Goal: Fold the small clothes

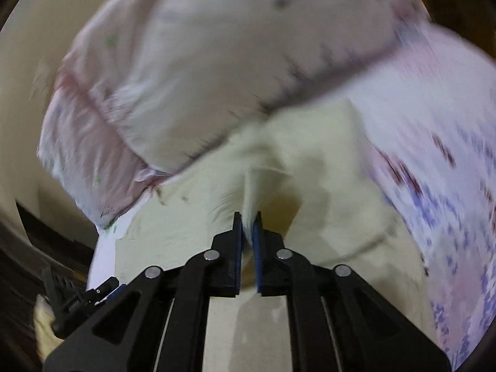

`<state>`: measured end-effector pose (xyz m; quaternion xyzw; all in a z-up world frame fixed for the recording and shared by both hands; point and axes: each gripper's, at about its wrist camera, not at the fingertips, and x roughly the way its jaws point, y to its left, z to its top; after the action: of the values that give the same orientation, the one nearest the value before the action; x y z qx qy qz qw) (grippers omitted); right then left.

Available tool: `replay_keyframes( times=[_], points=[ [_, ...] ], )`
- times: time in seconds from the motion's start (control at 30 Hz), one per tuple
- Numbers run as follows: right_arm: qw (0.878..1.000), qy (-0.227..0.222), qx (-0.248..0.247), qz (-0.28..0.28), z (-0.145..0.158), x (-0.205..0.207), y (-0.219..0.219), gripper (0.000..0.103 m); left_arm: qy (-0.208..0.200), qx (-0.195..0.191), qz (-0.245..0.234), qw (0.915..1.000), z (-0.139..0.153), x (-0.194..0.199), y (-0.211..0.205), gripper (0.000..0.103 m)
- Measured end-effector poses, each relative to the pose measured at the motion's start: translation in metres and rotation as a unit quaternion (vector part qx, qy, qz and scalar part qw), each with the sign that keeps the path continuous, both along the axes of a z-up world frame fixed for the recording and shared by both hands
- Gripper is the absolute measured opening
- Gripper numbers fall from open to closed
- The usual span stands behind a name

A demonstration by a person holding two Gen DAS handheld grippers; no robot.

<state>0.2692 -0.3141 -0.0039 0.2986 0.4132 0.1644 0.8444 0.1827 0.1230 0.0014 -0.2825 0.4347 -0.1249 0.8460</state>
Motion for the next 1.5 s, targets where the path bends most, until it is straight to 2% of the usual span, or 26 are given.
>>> replay_keyframes(
  times=[0.07, 0.1, 0.13, 0.27, 0.3, 0.33, 0.37, 0.5, 0.57, 0.87, 0.97, 1.0, 1.03, 1.17, 1.3, 1.43, 1.5],
  points=[
    [0.999, 0.032, 0.041, -0.001, -0.014, 0.004, -0.013, 0.024, -0.001, 0.002, -0.002, 1.0, 0.001, -0.001, -0.002, 0.07],
    [0.998, 0.037, 0.05, 0.0, -0.017, 0.006, -0.015, 0.034, 0.0, 0.003, -0.003, 1.0, 0.001, -0.001, -0.003, 0.071],
    [0.998, 0.04, 0.058, -0.003, -0.019, 0.006, -0.018, 0.039, 0.0, 0.003, -0.003, 1.0, 0.001, -0.001, -0.003, 0.071],
    [0.997, 0.045, 0.06, -0.011, -0.023, 0.007, -0.02, 0.039, 0.002, 0.004, -0.004, 1.0, 0.001, -0.003, -0.004, 0.073],
    [0.997, 0.045, 0.057, -0.014, -0.024, 0.008, -0.02, 0.036, 0.003, 0.005, -0.004, 1.0, 0.002, -0.003, -0.004, 0.073],
    [0.998, 0.044, 0.052, -0.015, -0.024, 0.009, -0.02, 0.015, 0.004, 0.005, -0.004, 1.0, 0.002, -0.004, -0.004, 0.073],
    [0.998, 0.039, 0.044, -0.014, -0.023, 0.009, -0.02, 0.005, 0.004, 0.005, -0.004, 1.0, 0.002, -0.004, -0.004, 0.073],
    [0.999, -0.008, 0.015, -0.029, -0.006, -0.006, -0.023, 0.005, 0.007, 0.004, -0.006, 0.9999, 0.003, -0.007, -0.004, 0.074],
    [0.999, -0.016, 0.002, -0.032, -0.002, -0.012, -0.025, 0.005, 0.008, 0.002, -0.009, 0.9999, 0.004, -0.009, -0.003, 0.075],
    [0.998, 0.032, -0.046, -0.027, -0.025, -0.015, -0.018, 0.005, 0.006, 0.009, -0.014, 0.9998, 0.004, -0.012, -0.005, 0.075],
    [0.998, 0.032, -0.047, -0.004, -0.018, -0.018, -0.019, 0.03, 0.001, 0.013, -0.019, 0.9997, 0.006, -0.021, -0.006, 0.075],
    [0.999, 0.028, -0.045, 0.003, -0.015, -0.022, -0.022, 0.046, -0.003, 0.015, -0.024, 0.9996, 0.007, -0.028, -0.005, 0.075],
    [0.999, 0.019, -0.043, 0.009, -0.011, -0.028, -0.028, 0.052, -0.007, 0.016, -0.028, 0.9994, 0.009, -0.036, -0.003, 0.075],
    [0.998, -0.004, -0.04, 0.053, -0.002, -0.057, -0.056, 0.059, -0.02, 0.023, -0.032, 0.999, 0.012, -0.076, 0.007, 0.075],
    [0.996, 0.007, -0.044, 0.081, -0.006, -0.087, -0.092, 0.059, -0.032, 0.039, -0.023, 0.9985, 0.011, -0.127, 0.021, 0.075],
    [0.994, 0.029, -0.037, 0.094, -0.017, -0.113, -0.115, 0.058, -0.021, 0.015, -0.008, 0.9996, 0.002, -0.162, 0.028, 0.074],
    [0.993, 0.044, -0.031, 0.103, -0.025, -0.123, -0.118, 0.049, -0.016, -0.003, -0.005, 0.9999, -0.004, -0.176, 0.027, 0.071]
  ],
)
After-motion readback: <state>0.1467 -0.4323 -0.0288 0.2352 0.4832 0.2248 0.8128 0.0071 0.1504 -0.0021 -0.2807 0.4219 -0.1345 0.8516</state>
